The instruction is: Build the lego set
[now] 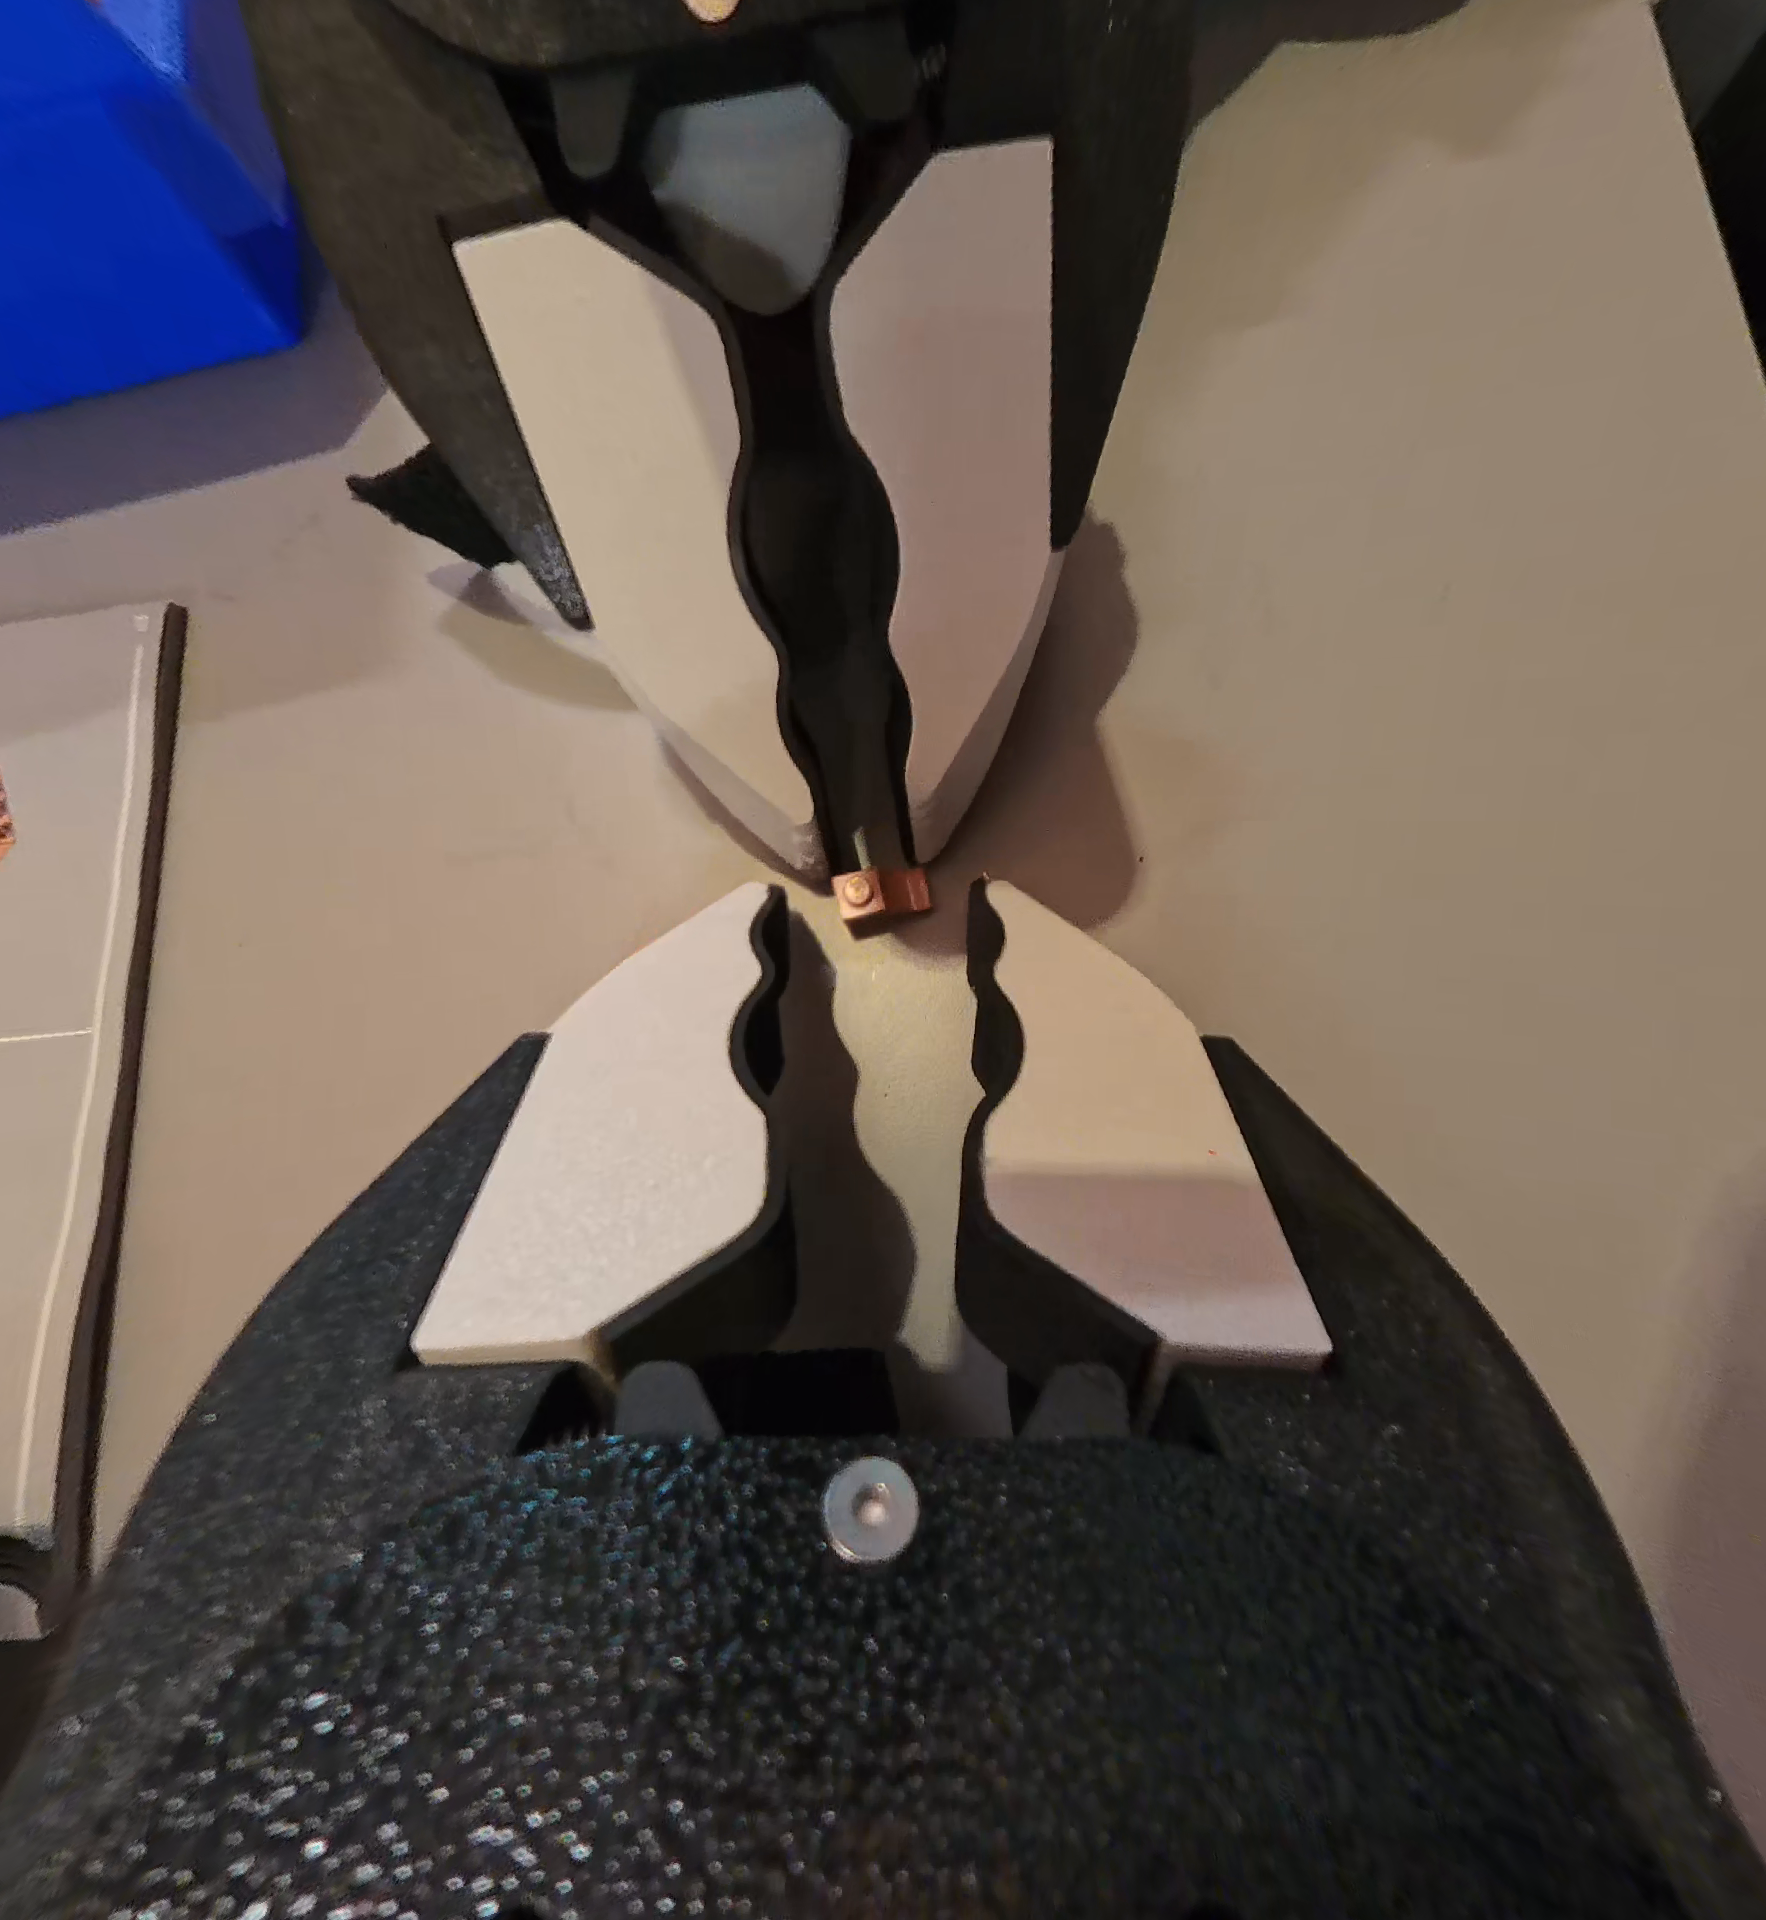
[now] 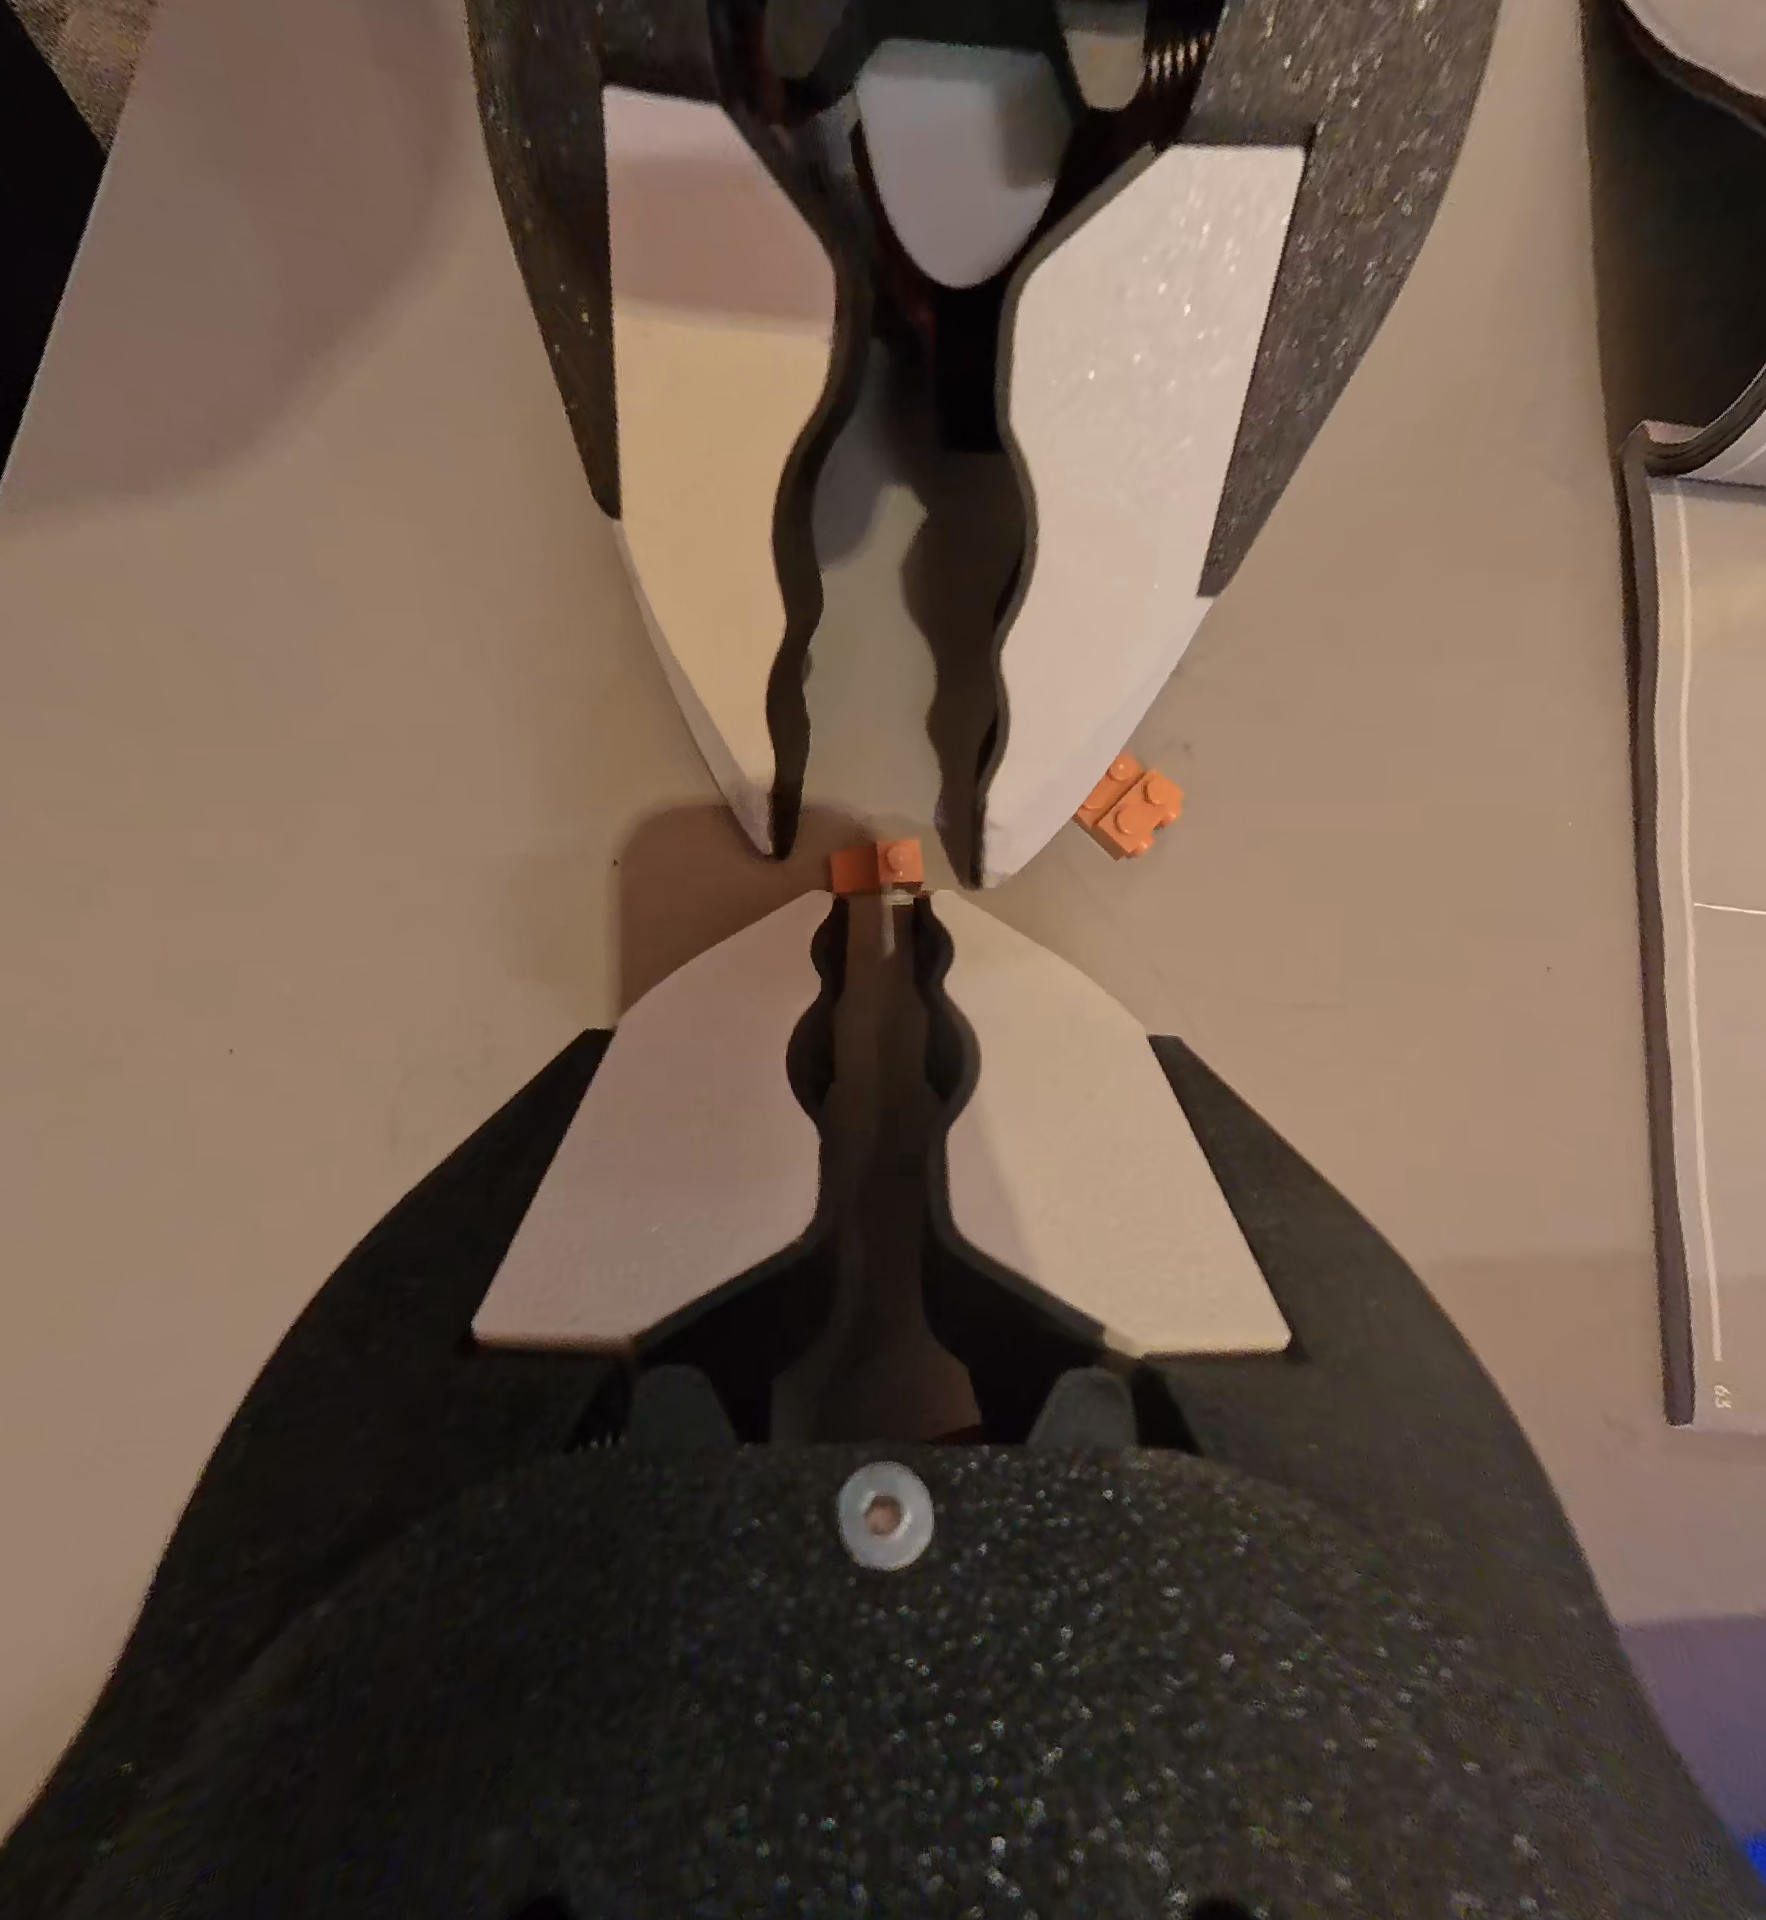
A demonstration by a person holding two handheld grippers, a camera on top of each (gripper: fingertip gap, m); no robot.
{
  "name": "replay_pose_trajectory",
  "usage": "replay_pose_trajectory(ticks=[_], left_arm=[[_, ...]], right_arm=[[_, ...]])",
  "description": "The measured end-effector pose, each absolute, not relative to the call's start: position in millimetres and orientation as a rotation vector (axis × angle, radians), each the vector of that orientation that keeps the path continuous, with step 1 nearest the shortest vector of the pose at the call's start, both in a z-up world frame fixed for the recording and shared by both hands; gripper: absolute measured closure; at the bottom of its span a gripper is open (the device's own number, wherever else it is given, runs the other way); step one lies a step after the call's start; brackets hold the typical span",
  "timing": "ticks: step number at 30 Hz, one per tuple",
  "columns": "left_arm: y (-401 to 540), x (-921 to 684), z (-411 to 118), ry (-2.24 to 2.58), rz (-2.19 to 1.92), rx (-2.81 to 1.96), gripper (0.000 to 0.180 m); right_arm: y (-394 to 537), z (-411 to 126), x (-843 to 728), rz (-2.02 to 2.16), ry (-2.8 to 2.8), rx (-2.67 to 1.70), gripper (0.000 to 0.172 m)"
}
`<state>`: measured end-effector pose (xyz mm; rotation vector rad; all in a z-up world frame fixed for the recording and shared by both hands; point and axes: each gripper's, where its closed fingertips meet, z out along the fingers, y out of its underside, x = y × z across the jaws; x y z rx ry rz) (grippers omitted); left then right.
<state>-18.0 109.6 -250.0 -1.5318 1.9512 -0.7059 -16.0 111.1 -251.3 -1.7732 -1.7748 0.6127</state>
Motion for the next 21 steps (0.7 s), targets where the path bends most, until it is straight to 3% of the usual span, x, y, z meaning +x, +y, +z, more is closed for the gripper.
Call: replay_pose_trajectory(ticks=[12,21], left_arm=[[111,-16,-251,1.931,-0.683,-1.555,0.163],[110,-21,-244,1.915,-0.781,-1.562,0.172]], right_arm=[[110,-251,-19,0.614,-1.781,-1.755,0.165],[129,-240,-12,0.584,-1.704,-1.743,0.153]])
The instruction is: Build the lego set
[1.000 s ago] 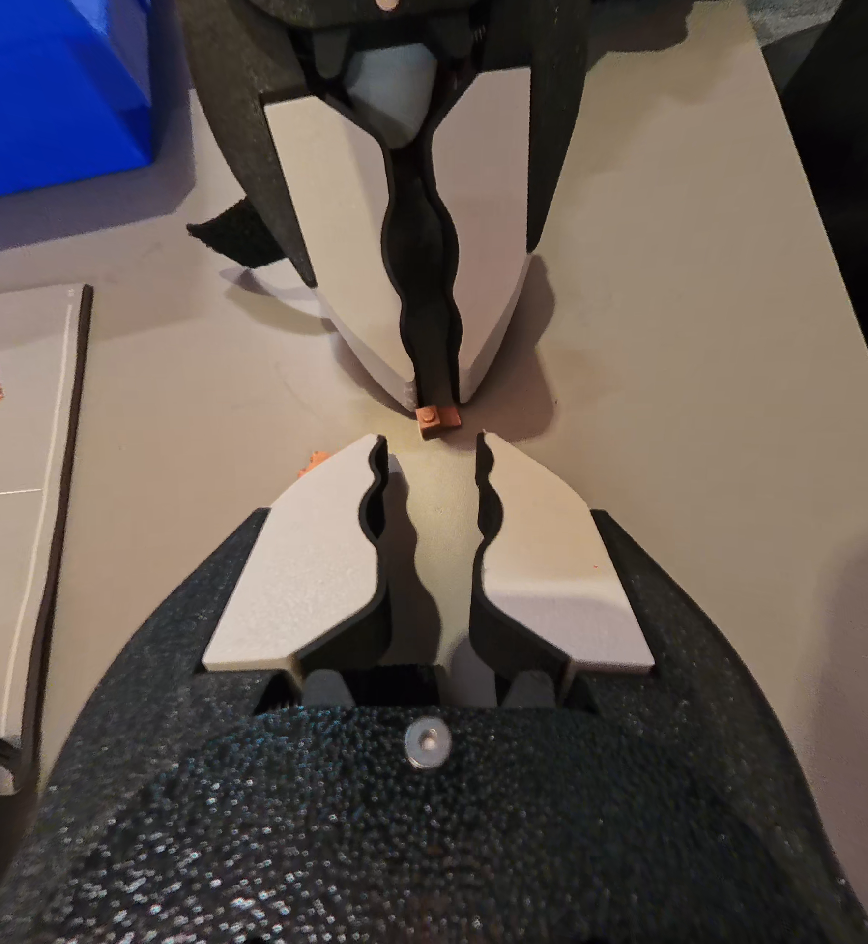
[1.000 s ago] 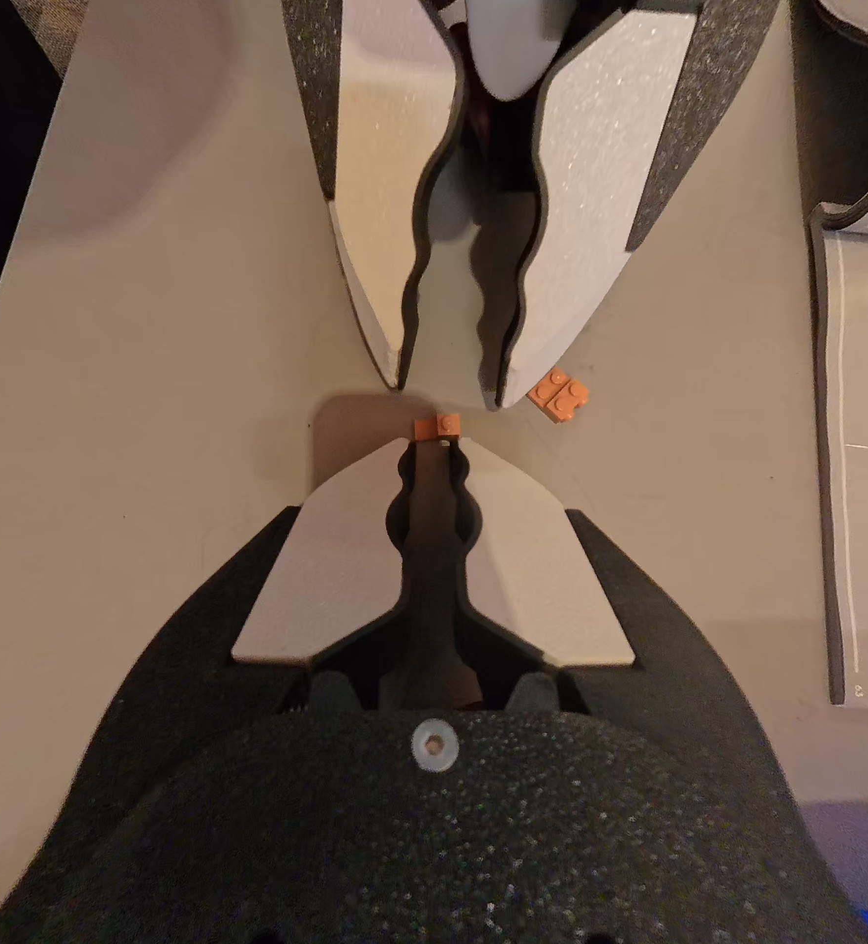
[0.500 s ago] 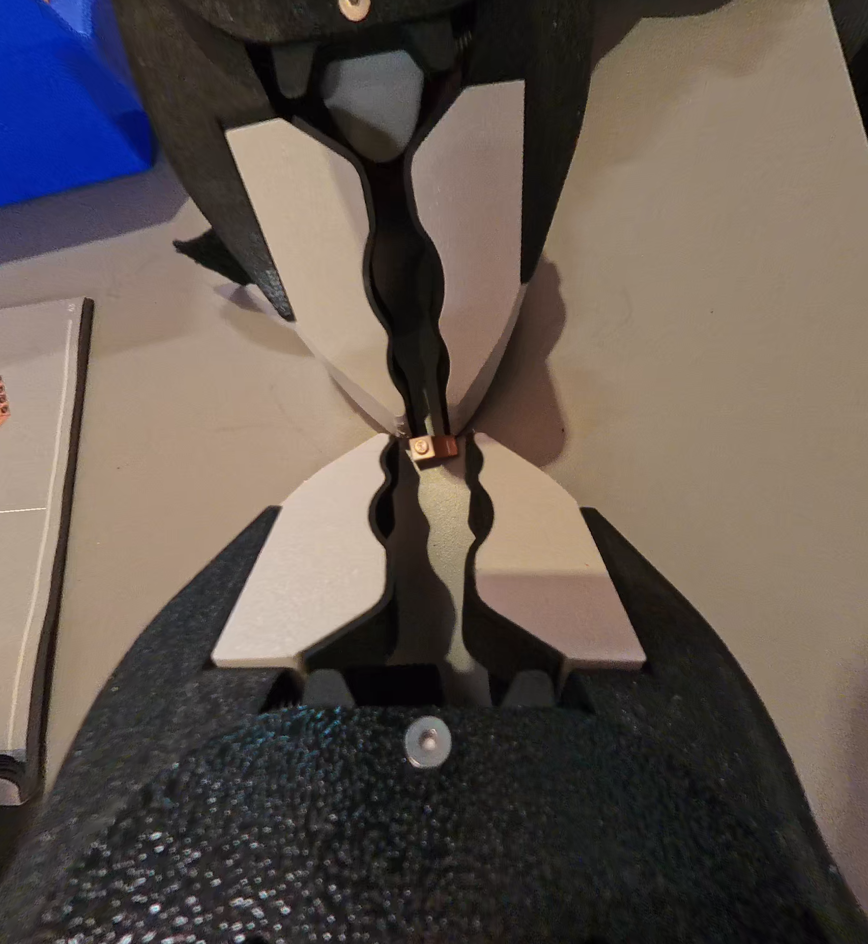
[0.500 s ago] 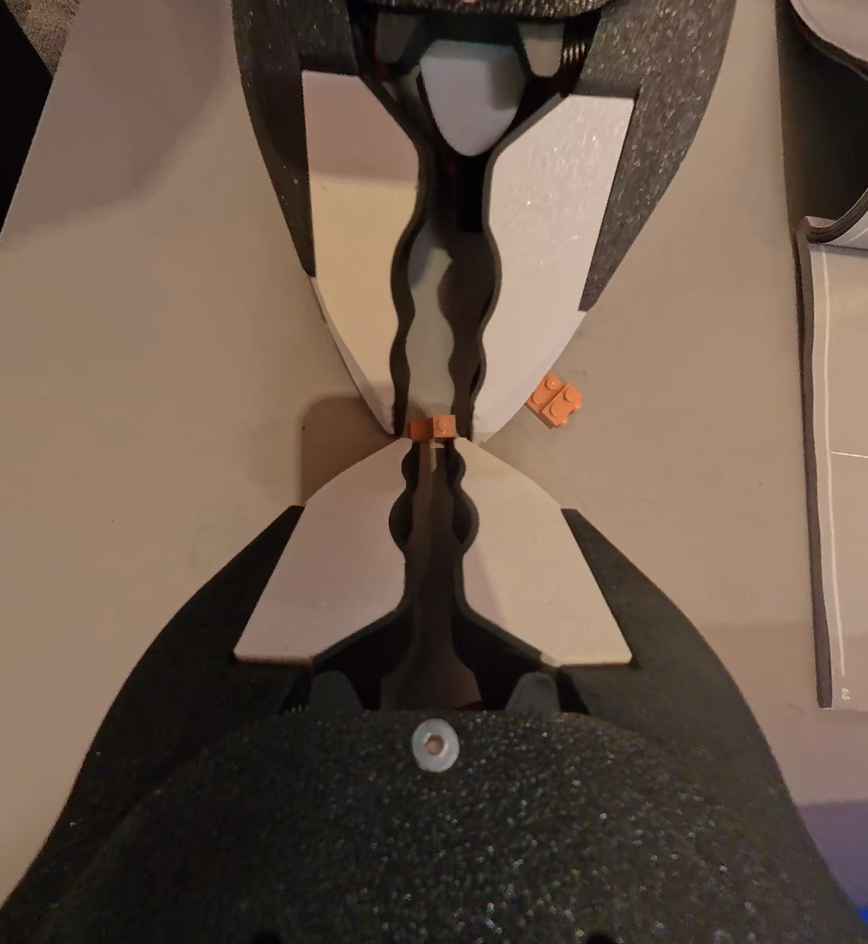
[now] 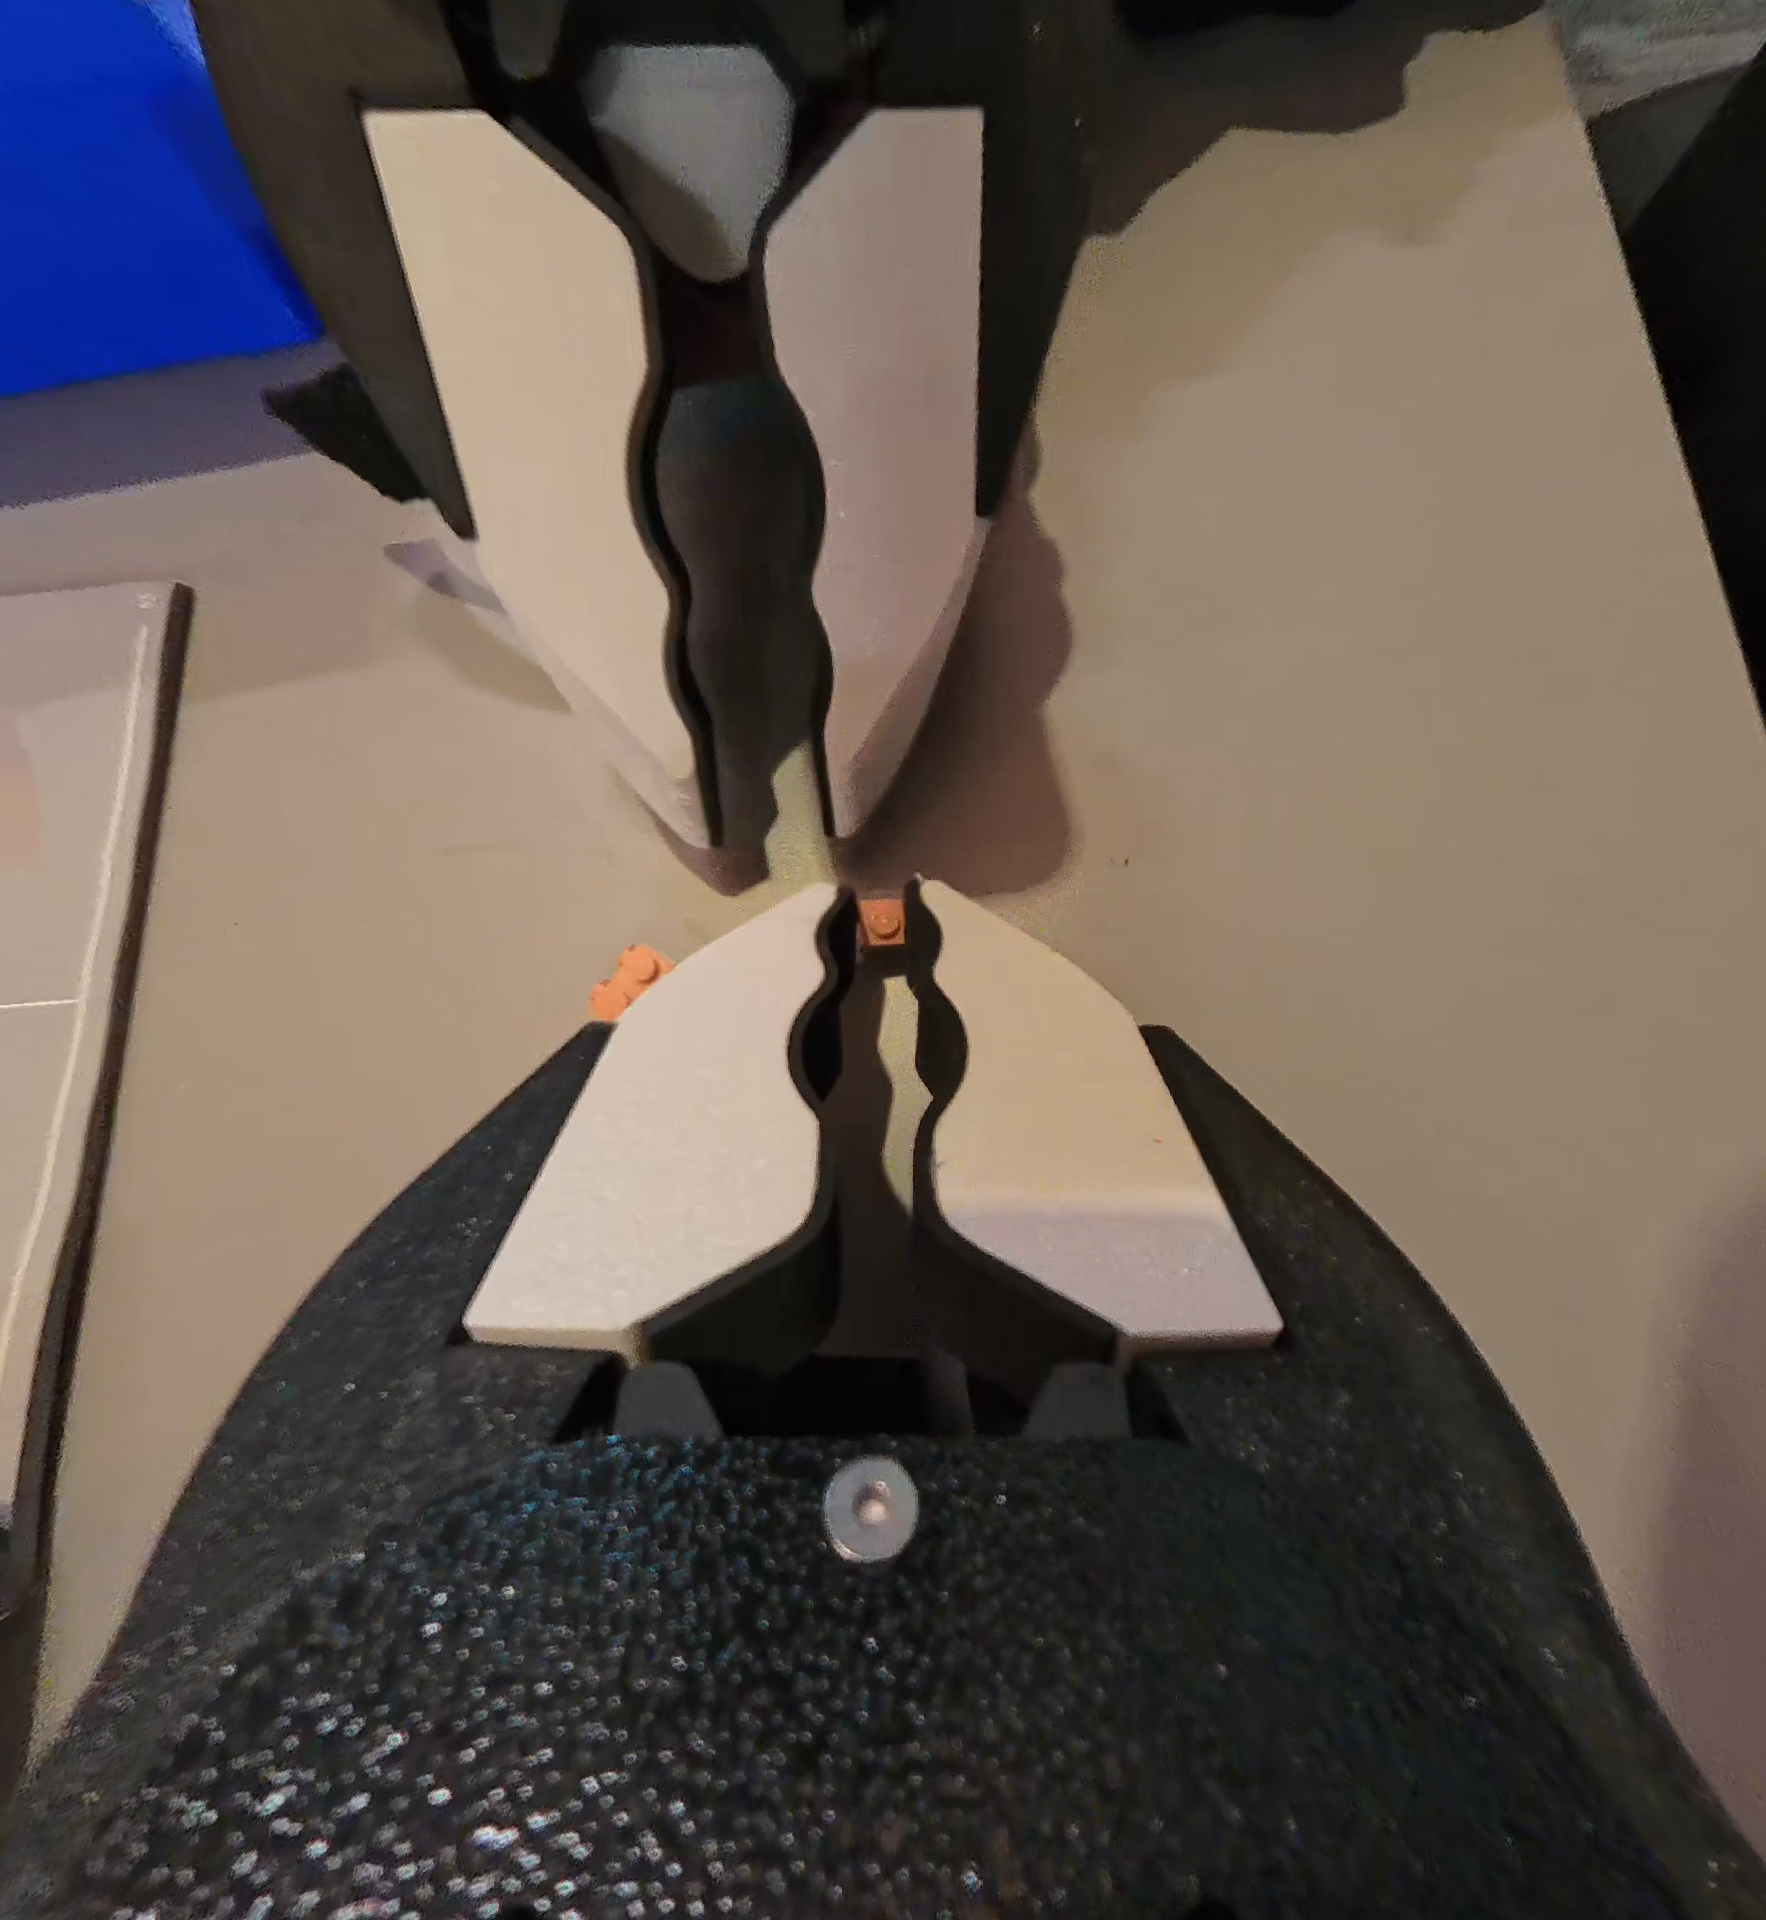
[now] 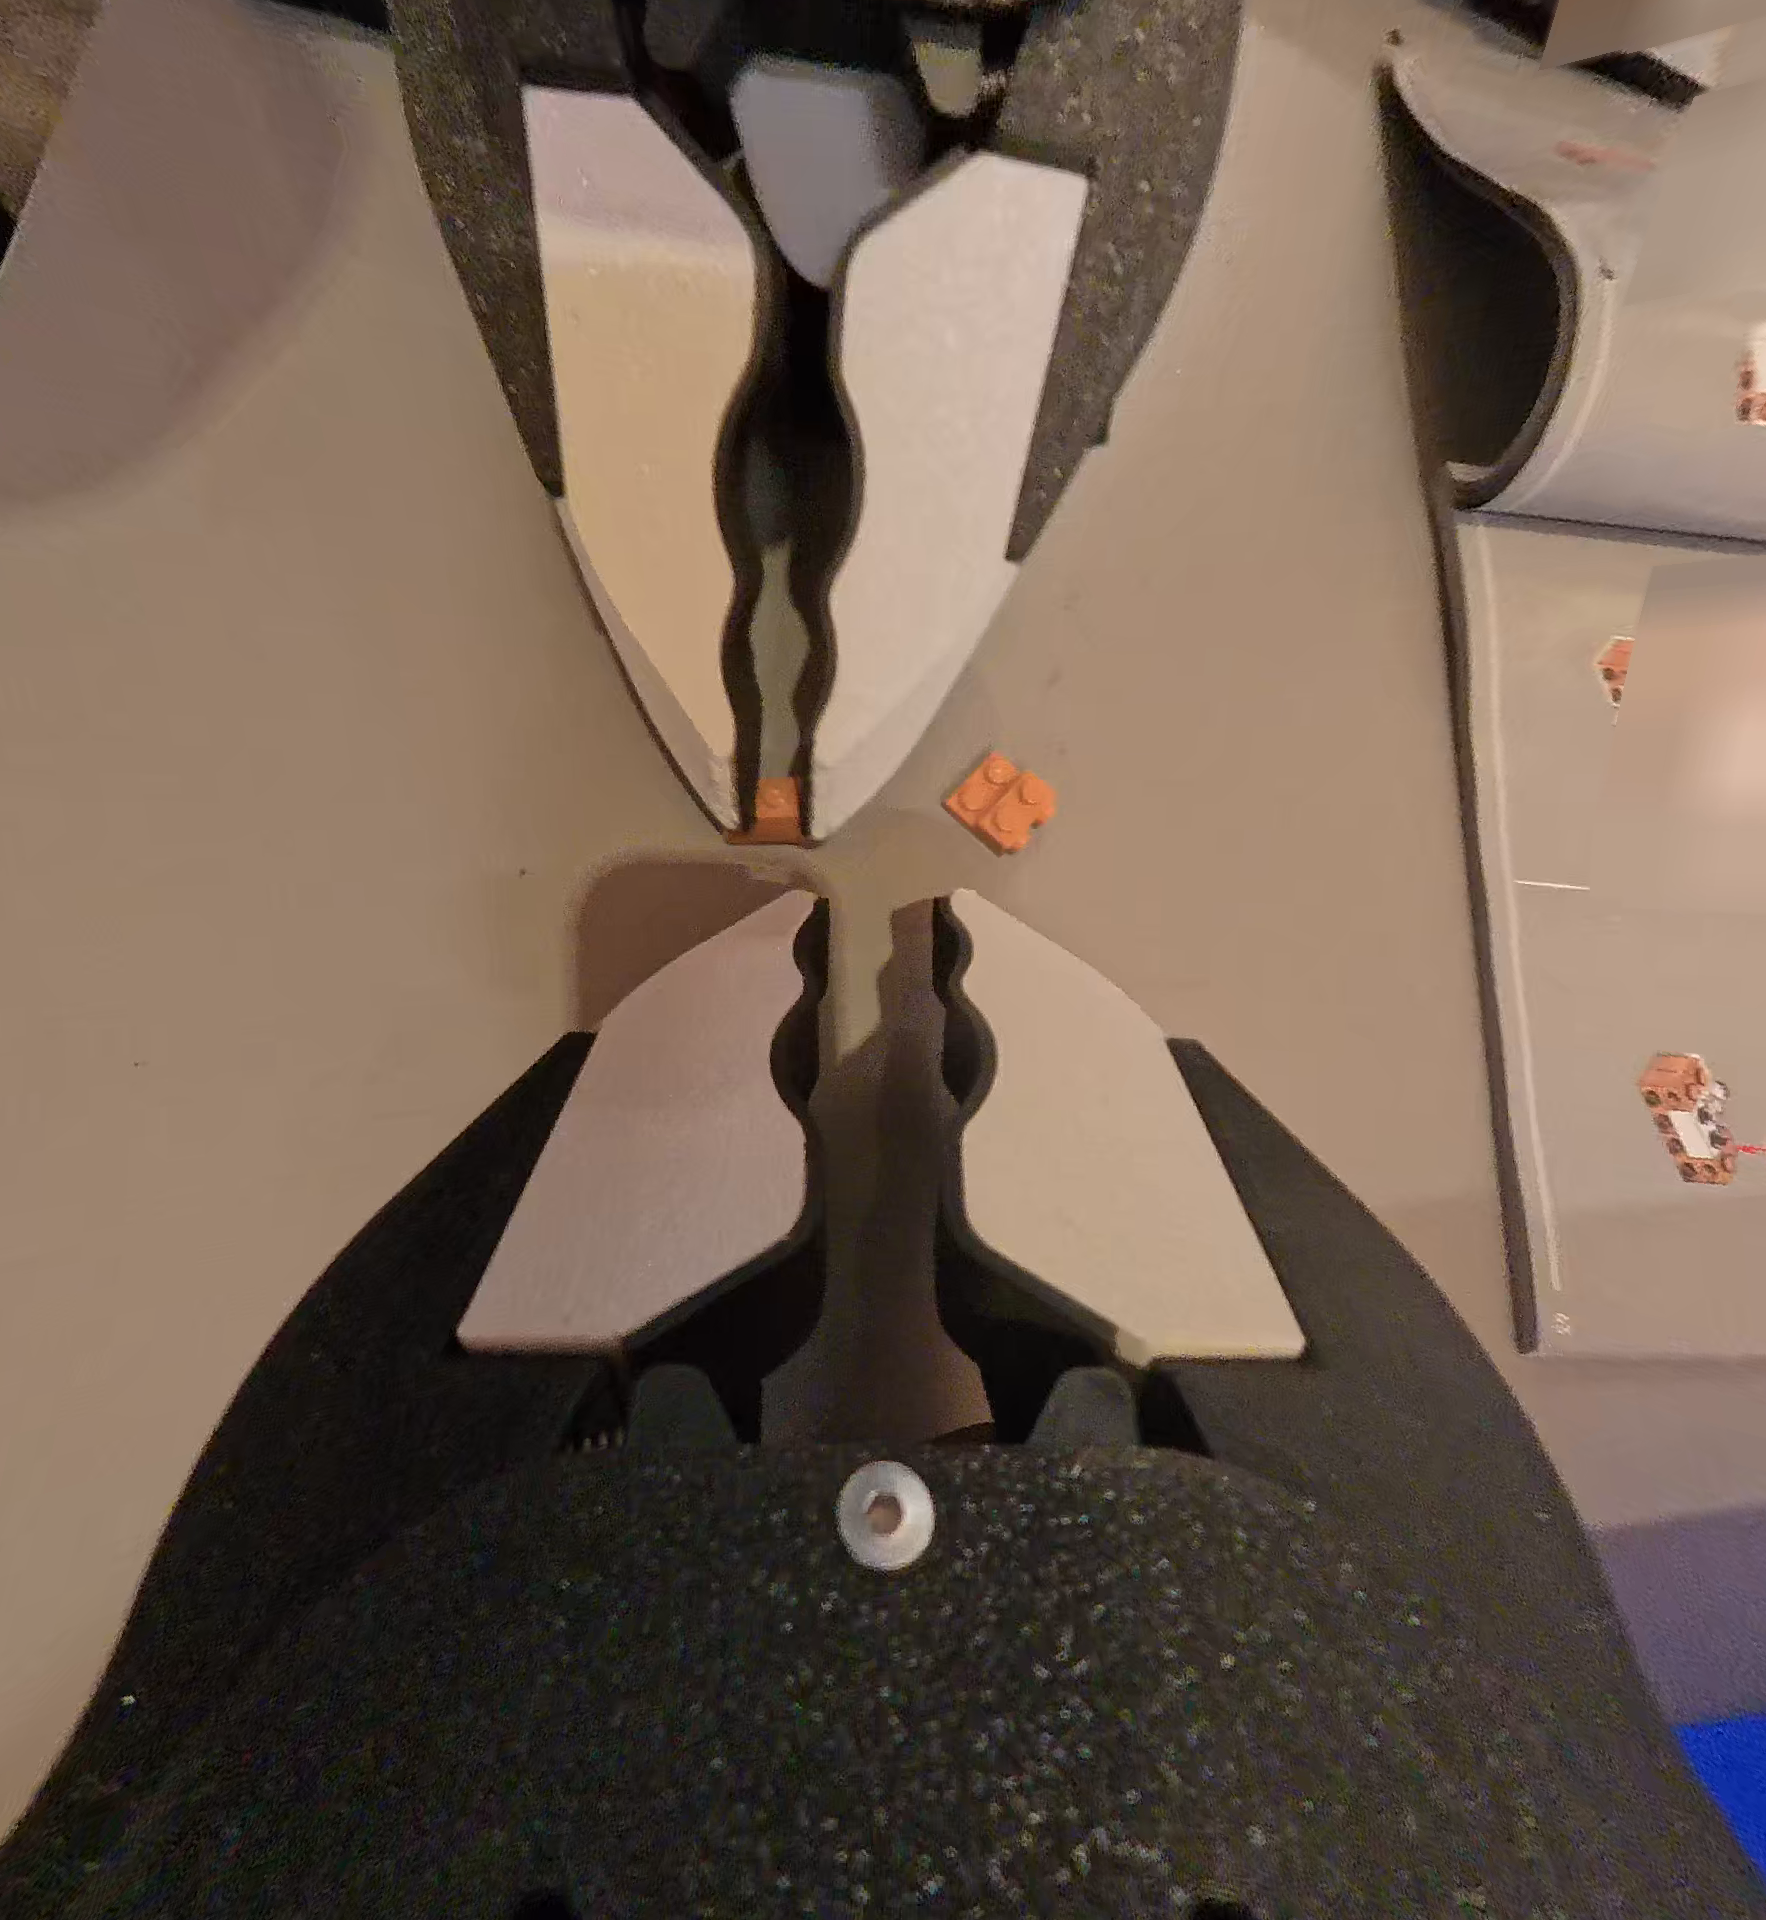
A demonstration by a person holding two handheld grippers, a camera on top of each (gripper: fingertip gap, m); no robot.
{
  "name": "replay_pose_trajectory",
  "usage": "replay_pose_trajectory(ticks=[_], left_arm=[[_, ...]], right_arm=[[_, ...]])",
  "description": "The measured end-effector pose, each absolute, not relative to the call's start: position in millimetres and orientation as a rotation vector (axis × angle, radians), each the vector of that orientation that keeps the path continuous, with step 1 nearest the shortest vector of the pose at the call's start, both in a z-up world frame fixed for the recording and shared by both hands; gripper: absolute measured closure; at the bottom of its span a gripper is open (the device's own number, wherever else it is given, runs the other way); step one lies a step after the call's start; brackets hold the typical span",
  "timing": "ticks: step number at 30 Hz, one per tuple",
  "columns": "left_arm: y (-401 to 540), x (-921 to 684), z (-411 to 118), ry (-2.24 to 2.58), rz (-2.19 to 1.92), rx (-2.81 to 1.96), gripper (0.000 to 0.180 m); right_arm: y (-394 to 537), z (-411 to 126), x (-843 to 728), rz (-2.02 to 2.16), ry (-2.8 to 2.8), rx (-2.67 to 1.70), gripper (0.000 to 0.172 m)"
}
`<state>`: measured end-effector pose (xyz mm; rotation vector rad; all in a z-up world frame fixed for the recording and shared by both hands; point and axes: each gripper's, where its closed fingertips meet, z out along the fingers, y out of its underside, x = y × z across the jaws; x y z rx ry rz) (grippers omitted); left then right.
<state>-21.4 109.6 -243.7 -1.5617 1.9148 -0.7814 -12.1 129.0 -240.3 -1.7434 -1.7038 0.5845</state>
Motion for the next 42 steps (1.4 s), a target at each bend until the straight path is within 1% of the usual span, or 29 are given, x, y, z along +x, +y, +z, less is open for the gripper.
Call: replay_pose_trajectory(ticks=[7,12,16,18,21,23,25,27,30,32,34,35,42], left_arm=[[120,-34,-234,1.894,-0.802,-1.566,0.172],[132,-42,-238,1.878,-0.786,-1.625,0.172],[140,-48,-245,1.858,-0.796,-1.692,0.171],[142,-50,-246,1.852,-0.795,-1.711,0.168],[144,-54,-247,1.863,-0.793,-1.716,0.161],[145,-58,-247,1.881,-0.779,-1.706,0.155],[146,-61,-244,1.888,-0.784,-1.687,0.153],[145,-60,-242,1.881,-0.806,-1.678,0.153],[146,-56,-247,1.879,-0.791,-1.693,0.153],[144,-53,-251,1.889,-0.780,-1.705,0.155],[143,-50,-253,1.893,-0.755,-1.697,0.161],[142,-50,-253,1.901,-0.755,-1.693,0.163],[139,-48,-248,1.892,-0.805,-1.658,0.164]], right_arm=[[144,-245,-15,0.555,-1.729,-1.733,0.143],[153,-246,-27,0.587,-1.755,-1.690,0.138],[156,-250,-32,0.616,-1.758,-1.732,0.139],[149,-250,-33,0.611,-1.772,-1.739,0.145],[137,-250,-34,0.598,-1.800,-1.735,0.145],[136,-250,-34,0.571,-1.807,-1.714,0.142],[140,-249,-34,0.577,-1.803,-1.702,0.137],[144,-250,-34,0.615,-1.786,-1.705,0.136],[145,-250,-34,0.689,-1.787,-1.732,0.139],[142,-252,-34,0.715,-1.812,-1.738,0.147],[139,-252,-35,0.736,-1.833,-1.729,0.154],[139,-252,-35,0.736,-1.834,-1.728,0.154],[141,-252,-37,0.697,-1.786,-1.749,0.154]])
